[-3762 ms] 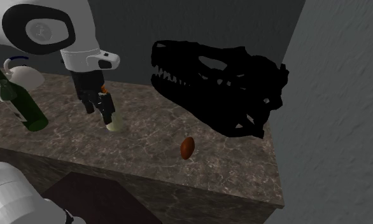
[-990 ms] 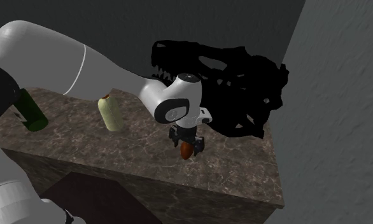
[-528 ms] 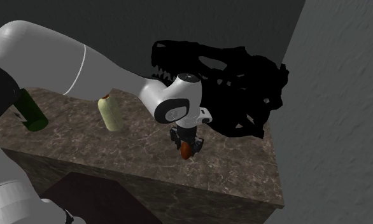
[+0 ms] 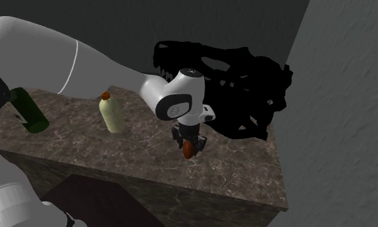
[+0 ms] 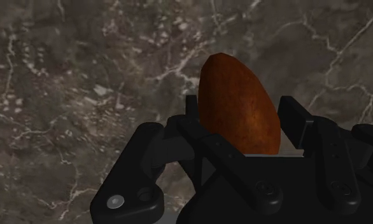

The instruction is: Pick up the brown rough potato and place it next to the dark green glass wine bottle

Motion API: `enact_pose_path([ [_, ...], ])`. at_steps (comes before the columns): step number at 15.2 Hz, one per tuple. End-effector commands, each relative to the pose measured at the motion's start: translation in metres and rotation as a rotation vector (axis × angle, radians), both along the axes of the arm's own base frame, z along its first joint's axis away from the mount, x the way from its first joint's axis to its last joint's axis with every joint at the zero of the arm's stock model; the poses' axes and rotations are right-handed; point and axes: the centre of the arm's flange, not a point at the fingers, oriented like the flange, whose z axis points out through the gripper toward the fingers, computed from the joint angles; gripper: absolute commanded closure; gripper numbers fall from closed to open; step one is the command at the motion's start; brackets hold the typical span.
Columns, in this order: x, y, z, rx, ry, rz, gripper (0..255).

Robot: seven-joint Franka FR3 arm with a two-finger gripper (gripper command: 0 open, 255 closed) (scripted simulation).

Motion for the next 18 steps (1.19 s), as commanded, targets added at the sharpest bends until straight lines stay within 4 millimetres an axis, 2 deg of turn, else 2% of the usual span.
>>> enact_pose_path([
  [1, 0.001, 0.0, 0.011, 0.0, 0.0, 0.0, 255],
  [18, 0.001, 0.0, 0.101, 0.0, 0.0, 0.0, 255],
])
